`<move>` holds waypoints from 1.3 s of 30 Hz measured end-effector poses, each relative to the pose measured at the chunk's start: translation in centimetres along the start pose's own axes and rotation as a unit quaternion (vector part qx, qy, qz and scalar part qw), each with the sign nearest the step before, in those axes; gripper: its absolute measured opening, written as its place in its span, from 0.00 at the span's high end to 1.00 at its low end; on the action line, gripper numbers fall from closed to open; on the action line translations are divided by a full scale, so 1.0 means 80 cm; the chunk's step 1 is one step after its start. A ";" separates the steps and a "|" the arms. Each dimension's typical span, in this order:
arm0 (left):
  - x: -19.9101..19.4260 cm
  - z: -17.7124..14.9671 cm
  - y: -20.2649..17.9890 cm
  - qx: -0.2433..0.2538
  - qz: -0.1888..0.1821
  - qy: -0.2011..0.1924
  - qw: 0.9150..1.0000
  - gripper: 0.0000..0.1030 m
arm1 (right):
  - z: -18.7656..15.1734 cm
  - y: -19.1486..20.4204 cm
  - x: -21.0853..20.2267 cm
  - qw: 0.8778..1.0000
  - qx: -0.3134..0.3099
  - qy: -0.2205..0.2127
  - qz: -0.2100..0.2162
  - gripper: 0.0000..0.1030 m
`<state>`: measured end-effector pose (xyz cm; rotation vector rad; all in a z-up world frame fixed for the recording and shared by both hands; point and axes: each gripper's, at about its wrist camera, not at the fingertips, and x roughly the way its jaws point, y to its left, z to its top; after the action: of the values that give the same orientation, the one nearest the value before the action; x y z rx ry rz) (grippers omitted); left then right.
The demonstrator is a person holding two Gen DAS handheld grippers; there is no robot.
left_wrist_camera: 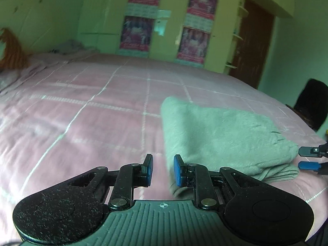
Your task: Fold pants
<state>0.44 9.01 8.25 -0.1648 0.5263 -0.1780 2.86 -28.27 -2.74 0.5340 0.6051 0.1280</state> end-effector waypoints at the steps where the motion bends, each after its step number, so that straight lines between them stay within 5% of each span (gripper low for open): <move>1: -0.002 0.002 0.000 -0.001 -0.004 -0.003 1.000 0.80 | -0.001 -0.003 0.005 1.000 0.016 0.004 0.007 0.33; 5: 0.016 0.000 -0.007 0.009 0.009 0.010 1.000 0.80 | 0.001 -0.007 0.023 0.997 0.067 0.010 0.037 0.37; 12: 0.028 -0.005 -0.004 -0.015 0.015 0.017 1.000 0.80 | 0.003 0.020 0.073 0.996 0.056 0.061 0.015 0.34; 13: 0.028 -0.006 -0.003 -0.017 0.016 0.016 1.000 0.80 | 0.004 0.024 0.076 0.997 0.053 0.061 0.014 0.38; 14: 0.027 -0.007 -0.002 -0.018 0.015 0.015 1.000 0.80 | 0.005 0.025 0.077 0.997 0.054 0.053 0.007 0.61; 16: 0.027 -0.008 -0.002 -0.018 0.013 0.014 1.000 0.80 | 0.006 0.020 0.068 0.997 0.072 0.036 0.018 0.67; 19: 0.030 -0.008 -0.005 -0.014 0.012 0.018 1.000 0.80 | 0.004 0.024 0.041 0.998 0.062 0.006 0.031 0.67; 25: 0.026 0.001 -0.013 0.005 0.008 0.016 1.000 0.80 | -0.011 -0.016 0.056 0.991 0.123 0.031 0.032 0.62; 26: 0.022 0.007 -0.015 0.005 0.003 0.008 1.000 0.80 | -0.010 -0.012 0.052 0.992 0.115 0.033 0.033 0.62; 29: 0.017 0.028 -0.033 0.014 -0.028 -0.021 0.999 0.80 | -0.004 -0.001 0.015 0.998 0.065 -0.004 -0.009 0.36; 31: 0.030 0.040 -0.052 0.028 -0.062 -0.019 0.997 0.80 | 0.003 0.004 -0.009 0.998 0.018 -0.046 -0.049 0.56; 34: 0.076 0.048 -0.079 0.056 -0.088 0.021 0.994 0.80 | 0.020 0.027 -0.013 0.993 -0.067 -0.073 -0.058 0.74; 37: 0.133 0.034 -0.088 0.080 -0.057 0.099 0.990 0.80 | 0.025 0.056 0.026 0.981 -0.178 -0.046 -0.066 0.80; 39: 0.134 0.043 -0.086 0.074 -0.062 0.102 0.990 0.80 | 0.013 0.055 0.074 0.967 -0.235 0.024 -0.094 0.79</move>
<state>10.43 0.42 7.38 -0.0340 0.7048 -0.3572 8.48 -23.40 -2.77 0.0122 0.6440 0.1010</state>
